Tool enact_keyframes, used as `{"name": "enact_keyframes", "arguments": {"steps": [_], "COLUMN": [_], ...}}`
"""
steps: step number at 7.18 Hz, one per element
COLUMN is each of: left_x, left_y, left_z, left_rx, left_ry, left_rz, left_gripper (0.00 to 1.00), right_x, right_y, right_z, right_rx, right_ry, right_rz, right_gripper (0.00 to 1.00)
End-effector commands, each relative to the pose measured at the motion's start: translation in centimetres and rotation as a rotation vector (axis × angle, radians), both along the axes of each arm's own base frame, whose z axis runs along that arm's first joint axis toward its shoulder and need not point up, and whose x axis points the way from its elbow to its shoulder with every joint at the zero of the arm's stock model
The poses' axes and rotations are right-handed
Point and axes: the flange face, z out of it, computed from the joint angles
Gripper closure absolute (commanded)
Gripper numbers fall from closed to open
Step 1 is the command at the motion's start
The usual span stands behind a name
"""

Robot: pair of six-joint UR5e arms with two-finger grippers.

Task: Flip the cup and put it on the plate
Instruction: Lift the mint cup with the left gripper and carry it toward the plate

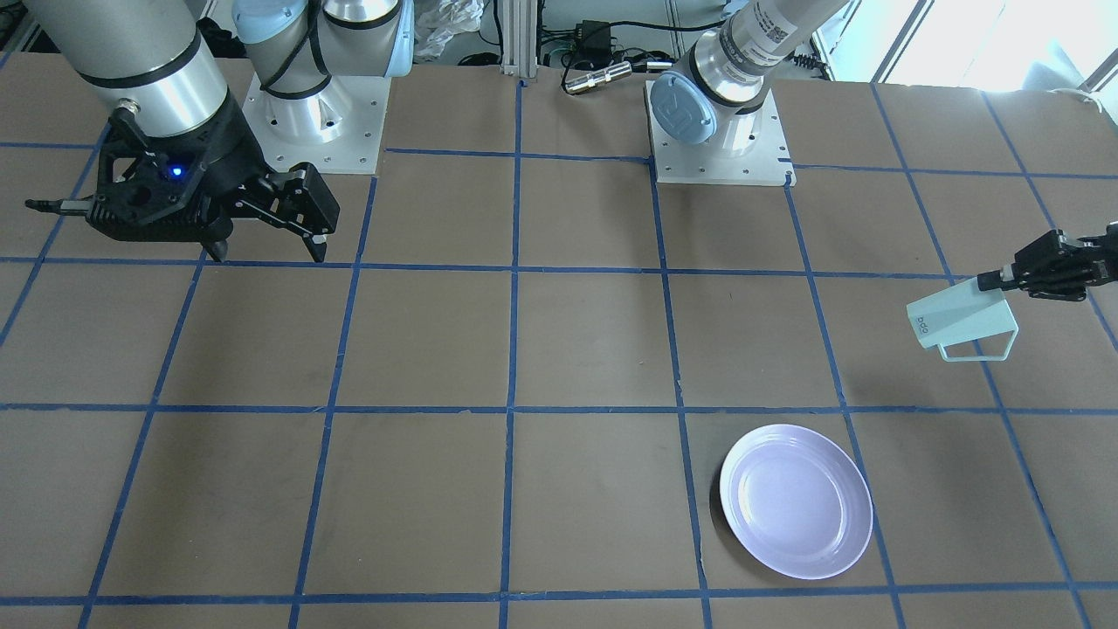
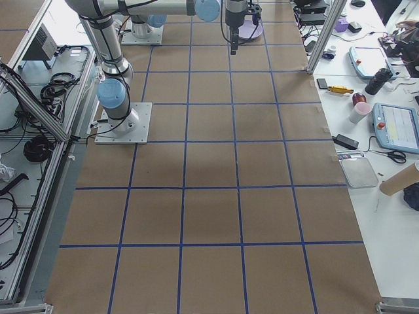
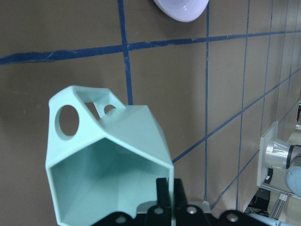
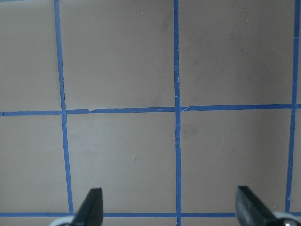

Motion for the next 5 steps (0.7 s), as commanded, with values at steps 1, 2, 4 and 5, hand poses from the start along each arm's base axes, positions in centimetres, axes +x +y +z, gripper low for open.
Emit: {"name": "enact_keyframes", "arguments": {"steps": [1, 2, 4, 5], "left_x": [-9.2, -13.7, -21.2, -23.2], "left_y": [-3.4, -5.3, -8.6, -10.2], "left_z": [5.4, 6.4, 6.4, 5.5], "left_rx": [-0.046, -0.058, -0.135, -0.155], "left_ry": [-0.15, -0.236, -0.379, -0.501], "left_rz": [-0.049, -0.078, -0.189, -0.255], "left_gripper": [1.0, 1.0, 1.0, 1.0], "right_x": [0.0, 0.0, 0.0, 0.0], "right_y": [0.0, 0.0, 0.0, 0.0], "right_z": [0.0, 0.0, 0.0, 0.0], "right_rx": [0.0, 0.0, 0.0, 0.0], "right_ry": [0.0, 0.0, 0.0, 0.0], "right_rz": [-0.001, -0.001, 0.001, 0.001], "right_gripper": [0.0, 0.0, 0.0, 0.0]}}
